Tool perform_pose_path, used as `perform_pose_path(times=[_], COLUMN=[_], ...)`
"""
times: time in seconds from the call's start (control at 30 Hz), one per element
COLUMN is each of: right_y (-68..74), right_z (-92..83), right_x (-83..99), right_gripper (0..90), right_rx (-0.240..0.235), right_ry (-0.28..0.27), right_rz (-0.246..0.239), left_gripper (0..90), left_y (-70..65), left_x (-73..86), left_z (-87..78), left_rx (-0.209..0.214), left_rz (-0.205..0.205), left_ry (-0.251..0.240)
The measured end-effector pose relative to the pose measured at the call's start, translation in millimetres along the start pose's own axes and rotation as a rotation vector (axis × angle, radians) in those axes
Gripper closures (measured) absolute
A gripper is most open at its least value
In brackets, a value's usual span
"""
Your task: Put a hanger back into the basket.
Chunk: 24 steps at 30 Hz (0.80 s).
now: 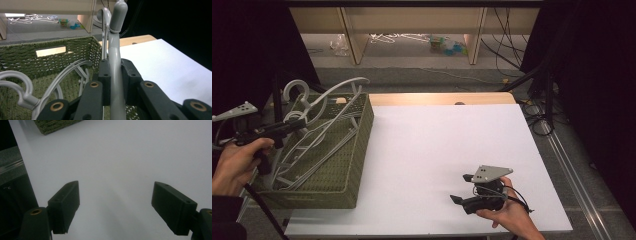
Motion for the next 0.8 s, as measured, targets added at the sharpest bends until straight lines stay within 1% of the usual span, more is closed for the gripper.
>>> perform_pose_path(times=[0.07, 0.13, 0.23, 0.27, 0.33, 0.43, 0.47, 0.53, 0.7, 0.8], right_y=[0.1, -0.3, 0.3, 0.9, 0.4, 0.2, 0.2, 0.2, 0.5, 0.1], right_z=[-0.2, -0.2, -0.1, -0.4, 0.1, 0.3, 0.3, 0.3, 0.0, 0.2], right_x=[0.1, 0.1, 0.4, 1.1, 0.7, 1.1, 1.3, 1.2, 1.3, 1.4], right_gripper=[23.6, 23.6, 23.6, 23.6, 23.6, 23.6, 23.6, 23.6, 23.6, 23.6], right_rx=[0.000, 0.002, -0.002, -0.002, -0.001, 0.001, 0.002, 0.001, -0.001, -0.001], right_ry=[0.000, 0.000, 0.003, 0.009, 0.006, 0.009, 0.010, 0.010, 0.012, 0.012], right_rz=[-0.002, -0.002, 0.001, 0.008, 0.002, 0.004, 0.004, 0.004, 0.006, 0.003], left_gripper=[78.9, 79.0, 78.9, 78.9, 78.9, 78.9, 78.9, 78.9, 78.9, 78.9], left_y=[1.7, 4.5, 10.3, 13.1, 15.2, 16.6, 17.1, 18.1, 23.0, 25.9], left_x=[2.1, 4.8, 8.7, 11.1, 13.9, 14.6, 15.4, 16.1, 20.2, 24.3], left_z=[0.8, 1.1, 1.5, 1.6, 1.7, 1.7, 1.9, 2.6, 4.5, 4.7], left_rx=[0.011, 0.004, -0.001, -0.003, -0.008, -0.004, -0.005, -0.009, -0.024, -0.018], left_rz=[0.011, 0.018, 0.007, 0.009, 0.010, 0.013, 0.019, 0.019, 0.043, 0.047], left_ry=[0.012, 0.029, 0.034, 0.036, 0.042, 0.044, 0.050, 0.053, 0.092, 0.101])
Point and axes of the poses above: each handheld gripper's, and its own axes: z roughly forward along the jaws, x roughly out of its underside, y roughly to its left, the point moved 6 cm from there along z, roughly forward along the jaws, and after that the axes turned 13 degrees about z, right-handed, at the moved point
